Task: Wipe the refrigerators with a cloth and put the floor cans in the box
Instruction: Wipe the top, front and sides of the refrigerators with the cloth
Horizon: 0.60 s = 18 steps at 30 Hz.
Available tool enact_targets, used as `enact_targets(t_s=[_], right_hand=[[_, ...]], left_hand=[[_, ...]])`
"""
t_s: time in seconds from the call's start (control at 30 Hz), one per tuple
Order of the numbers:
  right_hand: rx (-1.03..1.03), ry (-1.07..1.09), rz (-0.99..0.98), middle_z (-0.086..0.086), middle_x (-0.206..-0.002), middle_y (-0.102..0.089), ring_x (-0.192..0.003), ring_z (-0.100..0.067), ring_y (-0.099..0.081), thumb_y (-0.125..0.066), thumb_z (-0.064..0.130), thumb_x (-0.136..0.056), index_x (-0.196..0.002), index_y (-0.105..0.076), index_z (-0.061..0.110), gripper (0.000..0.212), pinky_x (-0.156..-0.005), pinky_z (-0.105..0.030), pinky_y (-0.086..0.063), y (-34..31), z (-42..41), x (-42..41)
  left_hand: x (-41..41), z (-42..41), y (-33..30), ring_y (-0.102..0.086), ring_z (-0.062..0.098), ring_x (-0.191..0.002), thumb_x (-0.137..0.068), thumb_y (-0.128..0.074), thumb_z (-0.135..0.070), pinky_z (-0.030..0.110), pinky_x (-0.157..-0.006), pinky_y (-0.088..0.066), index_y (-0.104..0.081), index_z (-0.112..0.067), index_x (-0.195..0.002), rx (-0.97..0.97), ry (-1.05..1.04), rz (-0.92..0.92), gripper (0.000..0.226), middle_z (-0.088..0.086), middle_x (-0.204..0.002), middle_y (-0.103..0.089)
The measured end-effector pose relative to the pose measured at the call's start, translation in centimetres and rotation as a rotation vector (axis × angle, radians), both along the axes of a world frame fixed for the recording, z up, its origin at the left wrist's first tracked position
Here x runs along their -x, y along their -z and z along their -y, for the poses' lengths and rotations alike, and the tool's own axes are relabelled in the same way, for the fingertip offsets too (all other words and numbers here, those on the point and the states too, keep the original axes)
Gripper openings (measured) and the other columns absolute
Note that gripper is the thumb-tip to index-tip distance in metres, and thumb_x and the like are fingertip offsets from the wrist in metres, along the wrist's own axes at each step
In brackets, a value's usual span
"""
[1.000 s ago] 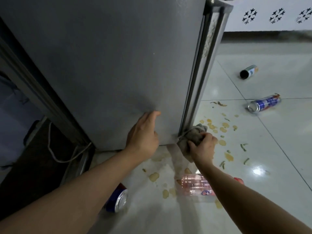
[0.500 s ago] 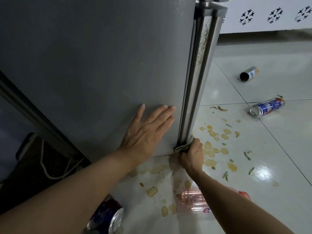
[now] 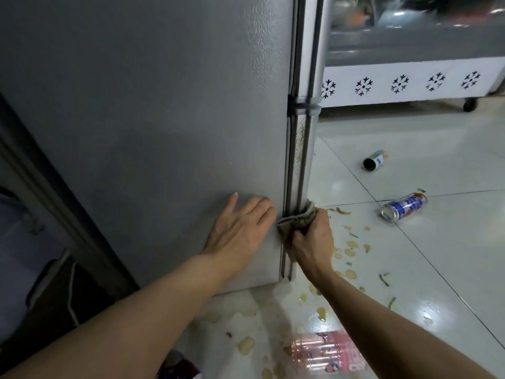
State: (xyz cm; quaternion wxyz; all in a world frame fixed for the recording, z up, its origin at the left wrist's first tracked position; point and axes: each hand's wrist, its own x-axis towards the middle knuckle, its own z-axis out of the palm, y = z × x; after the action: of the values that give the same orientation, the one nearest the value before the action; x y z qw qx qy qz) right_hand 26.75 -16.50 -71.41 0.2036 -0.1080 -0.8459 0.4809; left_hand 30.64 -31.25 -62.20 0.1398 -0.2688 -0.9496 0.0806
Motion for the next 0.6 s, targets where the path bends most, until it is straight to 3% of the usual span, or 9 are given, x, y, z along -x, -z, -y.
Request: enact_targets(t_s=[0.03,0.17,0.27,0.3,0.37,0.47,0.6], right_hand=[[0.015,0.004,-0.023,-0.006,-0.091,-0.057,-0.079,-0.024,-0.055,-0.056,0.004,-0.069,-0.098,-0.043,0.015,0.033,-0.066,-0.037,-0.046,-1.2,0.0,0.0],[0.048,0.003,-0.131,-0.003,-0.089,-0.058,-0.079,-0.022,-0.056,-0.056,0.005,-0.070,-0.100,-0.044,0.015,0.033,-0.067,-0.036,-0.047,-6.3,0.0,0.4],[0.076,-0.009,-0.172,0.009,-0.079,-0.053,-0.074,-0.016,-0.053,-0.060,0.007,-0.069,-0.097,-0.043,0.020,0.035,-0.063,-0.030,-0.043,-9.8,-0.4,0.8],[0.072,-0.022,-0.185,0.011,-0.078,-0.051,-0.073,-0.014,-0.053,-0.062,0.008,-0.069,-0.097,-0.044,0.020,0.036,-0.063,-0.028,-0.043,-10.9,-0.6,0.8],[0.055,-0.032,-0.215,0.009,-0.077,-0.053,-0.073,-0.014,-0.054,-0.066,0.011,-0.069,-0.098,-0.047,0.018,0.035,-0.063,-0.026,-0.043,-12.9,-0.9,0.8],[0.046,-0.012,-0.282,0.006,-0.078,-0.056,-0.073,-0.016,-0.056,-0.069,0.017,-0.067,-0.100,-0.052,0.015,0.037,-0.063,-0.027,-0.043,-15.8,-1.0,1.1],[0.021,-0.022,-0.283,0.005,-0.081,-0.058,-0.080,-0.018,-0.060,-0.072,0.018,-0.067,-0.103,-0.053,0.014,0.041,-0.074,-0.038,-0.054,-18.2,-1.1,1.0]], left_hand=[[0.1,0.0,-0.8,-0.036,0.017,-0.134,-0.075,-0.016,-0.010,0.049,-0.110,-0.023,-0.042,-0.011,-0.136,-0.014,0.003,-0.036,0.066,0.005,-0.145,-0.040],[0.3,0.6,-3.6,-0.021,0.019,-0.140,-0.075,-0.021,-0.008,0.051,-0.112,-0.011,-0.031,-0.012,-0.141,-0.018,-0.008,-0.066,0.067,0.005,-0.151,-0.027],[0.3,0.5,-6.1,-0.046,0.020,-0.127,-0.073,-0.019,-0.010,0.054,-0.105,-0.031,-0.053,-0.010,-0.126,-0.011,0.001,-0.195,0.063,0.007,-0.136,-0.051],[0.3,0.5,-6.9,-0.047,0.020,-0.126,-0.072,-0.019,-0.010,0.054,-0.105,-0.031,-0.054,-0.010,-0.126,-0.018,-0.002,-0.208,0.064,0.007,-0.135,-0.052],[0.7,0.4,-8.2,-0.035,0.019,-0.135,-0.072,-0.018,-0.010,0.053,-0.111,-0.019,-0.043,-0.012,-0.135,-0.041,0.013,-0.249,0.068,0.005,-0.145,-0.040],[0.6,0.1,-10.8,-0.038,0.019,-0.134,-0.078,-0.021,-0.009,0.053,-0.110,-0.023,-0.046,-0.013,-0.134,-0.058,-0.033,-0.312,0.061,0.006,-0.144,-0.043],[1.2,0.3,-12.9,-0.015,0.018,-0.142,-0.085,-0.027,-0.007,0.050,-0.114,-0.004,-0.023,-0.017,-0.145,-0.090,-0.046,-0.267,0.061,0.002,-0.155,-0.019]])
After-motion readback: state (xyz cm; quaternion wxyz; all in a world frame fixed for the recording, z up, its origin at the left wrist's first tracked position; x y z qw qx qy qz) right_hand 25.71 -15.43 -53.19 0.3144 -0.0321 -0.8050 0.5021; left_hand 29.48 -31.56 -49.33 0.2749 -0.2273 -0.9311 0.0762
